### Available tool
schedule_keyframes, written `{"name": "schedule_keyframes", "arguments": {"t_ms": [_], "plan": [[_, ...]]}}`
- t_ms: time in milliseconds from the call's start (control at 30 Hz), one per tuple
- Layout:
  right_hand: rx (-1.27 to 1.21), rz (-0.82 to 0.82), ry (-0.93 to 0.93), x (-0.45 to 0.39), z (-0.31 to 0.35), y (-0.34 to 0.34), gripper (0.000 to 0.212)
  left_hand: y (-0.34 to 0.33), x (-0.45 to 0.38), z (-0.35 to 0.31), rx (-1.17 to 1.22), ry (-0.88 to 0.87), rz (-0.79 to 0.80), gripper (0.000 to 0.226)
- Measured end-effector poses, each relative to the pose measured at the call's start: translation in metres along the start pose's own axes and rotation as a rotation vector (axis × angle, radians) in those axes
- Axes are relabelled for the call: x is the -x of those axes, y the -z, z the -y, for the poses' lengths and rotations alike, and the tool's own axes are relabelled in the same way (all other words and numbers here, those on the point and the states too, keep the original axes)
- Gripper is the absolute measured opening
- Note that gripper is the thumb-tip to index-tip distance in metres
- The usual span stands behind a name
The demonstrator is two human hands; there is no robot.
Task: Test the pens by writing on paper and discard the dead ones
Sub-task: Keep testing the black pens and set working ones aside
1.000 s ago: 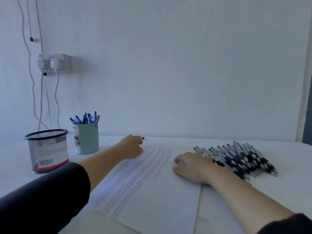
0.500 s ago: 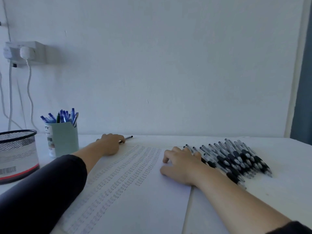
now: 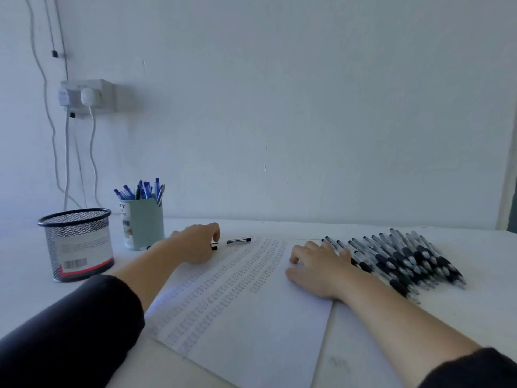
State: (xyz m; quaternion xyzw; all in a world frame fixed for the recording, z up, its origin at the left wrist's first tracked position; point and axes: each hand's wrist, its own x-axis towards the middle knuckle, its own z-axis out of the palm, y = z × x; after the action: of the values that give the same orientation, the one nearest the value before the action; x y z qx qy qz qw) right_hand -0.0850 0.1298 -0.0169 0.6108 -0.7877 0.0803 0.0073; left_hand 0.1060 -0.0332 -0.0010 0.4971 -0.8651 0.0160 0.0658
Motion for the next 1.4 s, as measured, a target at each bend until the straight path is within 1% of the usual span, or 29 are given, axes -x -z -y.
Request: {"name": "schedule_keyframes", "arguments": {"t_ms": [133,233,300,400,533,600,700,767,833,900,933,1000,1067,1133,1233,1400], "plan": [[0.017,0.013,-0.009,0.006,-0.001,0.0,0.038,-0.001,0.012,-0.004,0.014,0.033,-0.097,0.032],[0.008,0.028,-0.015,0.011,-0.002,0.001,0.042,-0.006,0.012,-0.008,0.001,0.038,-0.196,0.039],[0.001,0.048,-0.018,0.014,-0.002,0.002,0.045,-0.011,0.01,-0.014,-0.061,0.017,-0.175,0.041],[0.007,0.063,-0.022,0.015,-0.001,0.004,0.049,-0.016,0.007,-0.018,-0.07,-0.004,-0.11,0.034],[0.005,0.076,-0.025,0.015,0.0,0.004,0.049,-0.016,0.008,-0.016,-0.05,-0.026,-0.167,0.03],[0.004,0.083,-0.018,0.015,-0.001,0.005,0.049,-0.015,0.008,-0.016,-0.047,-0.075,-0.233,0.026],[-0.027,0.1,-0.008,0.017,-0.001,0.008,0.052,-0.015,0.01,-0.021,-0.008,-0.174,-0.425,0.021],[-0.033,0.102,-0.014,0.018,0.0,0.01,0.054,-0.014,0.014,-0.029,0.053,-0.203,-0.533,0.02],[-0.013,0.099,-0.026,0.017,0.001,0.011,0.055,-0.011,0.018,-0.037,0.082,-0.207,-0.584,0.02],[0.022,0.096,-0.043,0.016,0.003,0.01,0.057,-0.008,0.021,-0.043,0.028,-0.181,-0.595,0.015],[0.039,0.097,-0.054,0.015,0.003,0.008,0.059,-0.007,0.024,-0.047,-0.015,-0.157,-0.583,0.019],[0.076,0.1,-0.082,0.014,0.003,0.007,0.061,-0.004,0.029,-0.053,-0.098,-0.112,-0.551,0.038],[0.111,0.101,-0.109,0.013,0.001,0.006,0.061,0.0,0.034,-0.058,-0.146,-0.091,-0.554,0.055],[0.136,0.098,-0.13,0.012,0.0,0.005,0.061,0.002,0.038,-0.063,-0.174,-0.071,-0.544,0.064],[0.151,0.094,-0.156,0.012,-0.001,0.004,0.06,0.003,0.041,-0.066,-0.191,-0.059,-0.517,0.065],[0.17,0.075,-0.178,0.012,-0.001,0.003,0.061,0.003,0.043,-0.063,-0.173,-0.089,-0.542,0.056]]}}
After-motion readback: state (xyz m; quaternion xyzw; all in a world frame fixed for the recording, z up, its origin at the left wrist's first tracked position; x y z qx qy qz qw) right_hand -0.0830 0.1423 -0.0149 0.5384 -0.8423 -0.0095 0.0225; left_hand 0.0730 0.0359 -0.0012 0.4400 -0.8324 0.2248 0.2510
